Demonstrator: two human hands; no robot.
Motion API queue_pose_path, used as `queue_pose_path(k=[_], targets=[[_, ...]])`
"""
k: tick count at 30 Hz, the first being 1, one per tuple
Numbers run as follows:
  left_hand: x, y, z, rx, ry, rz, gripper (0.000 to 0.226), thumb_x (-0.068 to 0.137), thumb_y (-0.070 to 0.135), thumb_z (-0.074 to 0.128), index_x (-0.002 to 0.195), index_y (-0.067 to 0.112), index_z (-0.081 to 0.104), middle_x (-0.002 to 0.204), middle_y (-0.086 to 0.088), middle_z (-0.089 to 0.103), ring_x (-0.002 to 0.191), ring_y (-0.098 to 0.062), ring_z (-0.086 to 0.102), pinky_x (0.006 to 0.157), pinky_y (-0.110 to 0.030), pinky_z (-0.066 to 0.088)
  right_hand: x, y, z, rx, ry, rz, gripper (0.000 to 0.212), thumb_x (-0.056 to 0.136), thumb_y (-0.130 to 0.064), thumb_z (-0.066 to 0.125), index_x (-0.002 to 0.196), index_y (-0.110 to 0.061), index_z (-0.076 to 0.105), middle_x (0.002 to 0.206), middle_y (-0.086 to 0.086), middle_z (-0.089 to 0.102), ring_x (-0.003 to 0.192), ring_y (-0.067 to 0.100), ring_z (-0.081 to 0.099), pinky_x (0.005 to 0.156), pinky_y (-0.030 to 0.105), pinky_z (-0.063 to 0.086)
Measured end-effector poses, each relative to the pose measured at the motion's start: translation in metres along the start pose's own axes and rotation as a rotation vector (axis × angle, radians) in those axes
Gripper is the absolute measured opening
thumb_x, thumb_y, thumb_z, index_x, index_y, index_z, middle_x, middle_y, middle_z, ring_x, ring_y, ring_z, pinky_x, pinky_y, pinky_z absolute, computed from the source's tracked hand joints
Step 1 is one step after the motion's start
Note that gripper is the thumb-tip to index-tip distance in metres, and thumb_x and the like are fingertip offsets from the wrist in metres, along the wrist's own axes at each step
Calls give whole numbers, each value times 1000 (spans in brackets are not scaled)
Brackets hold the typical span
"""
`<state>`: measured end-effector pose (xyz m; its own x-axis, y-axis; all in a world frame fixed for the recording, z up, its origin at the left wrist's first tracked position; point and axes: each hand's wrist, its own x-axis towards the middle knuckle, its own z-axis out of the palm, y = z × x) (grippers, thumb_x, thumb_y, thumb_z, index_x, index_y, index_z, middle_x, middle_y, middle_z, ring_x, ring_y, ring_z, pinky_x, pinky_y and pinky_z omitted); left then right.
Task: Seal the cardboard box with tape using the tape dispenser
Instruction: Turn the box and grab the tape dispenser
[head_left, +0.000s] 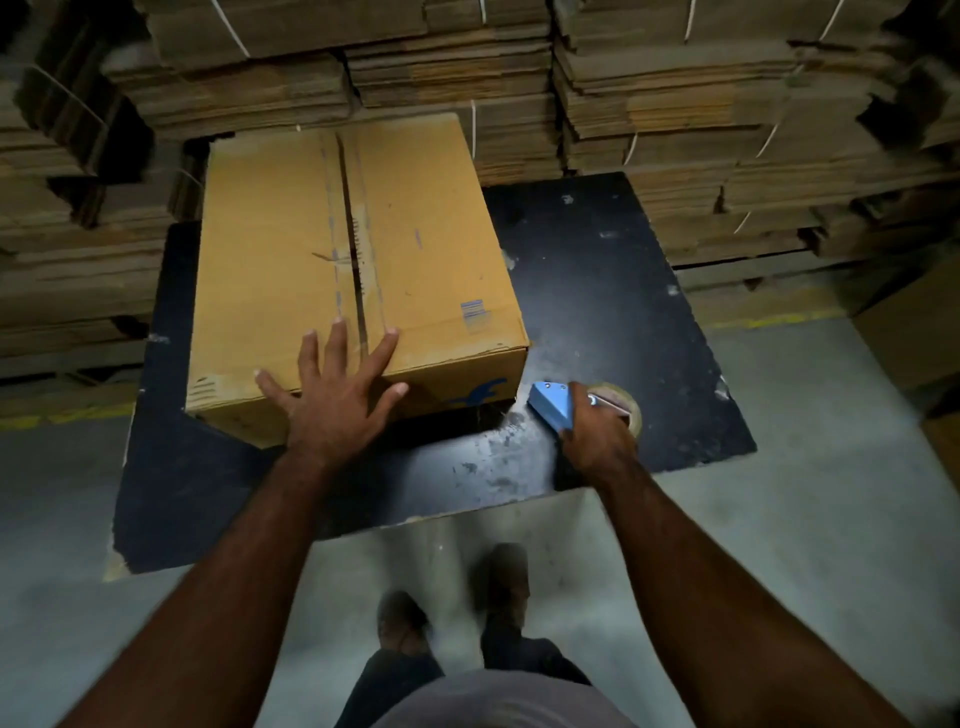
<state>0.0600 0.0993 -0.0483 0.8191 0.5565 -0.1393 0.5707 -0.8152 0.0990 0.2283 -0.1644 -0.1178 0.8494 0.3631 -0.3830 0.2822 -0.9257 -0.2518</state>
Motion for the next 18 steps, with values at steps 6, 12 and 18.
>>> queue_pose_path(k=[6,12,18], targets=[[-1,5,-5,27,-13,-27,65,87,77,13,147,63,-8,167,-1,-3,152,-35,-1,102,-84,4,22,28,-68,105,165,-103,55,83,-22,63,134,-11,42,112,21,64,103,40,60,85,41,45],[-20,9,-9,20,-84,-34,61,86,80,0,143,65,-17,167,3,-12,152,-32,-9,104,-82,4,29,-28,-142,382,258,-179,60,91,-32,54,148,-22,40,129,20,61,116,41,57,95,40,45],[-39,8,-2,26,-50,-35,64,80,81,-4,142,66,-16,167,5,-9,153,-30,-6,104,-81,3,1,-117,-183,355,329,-455,70,78,-43,42,145,-24,42,126,14,62,109,37,60,86,42,52]])
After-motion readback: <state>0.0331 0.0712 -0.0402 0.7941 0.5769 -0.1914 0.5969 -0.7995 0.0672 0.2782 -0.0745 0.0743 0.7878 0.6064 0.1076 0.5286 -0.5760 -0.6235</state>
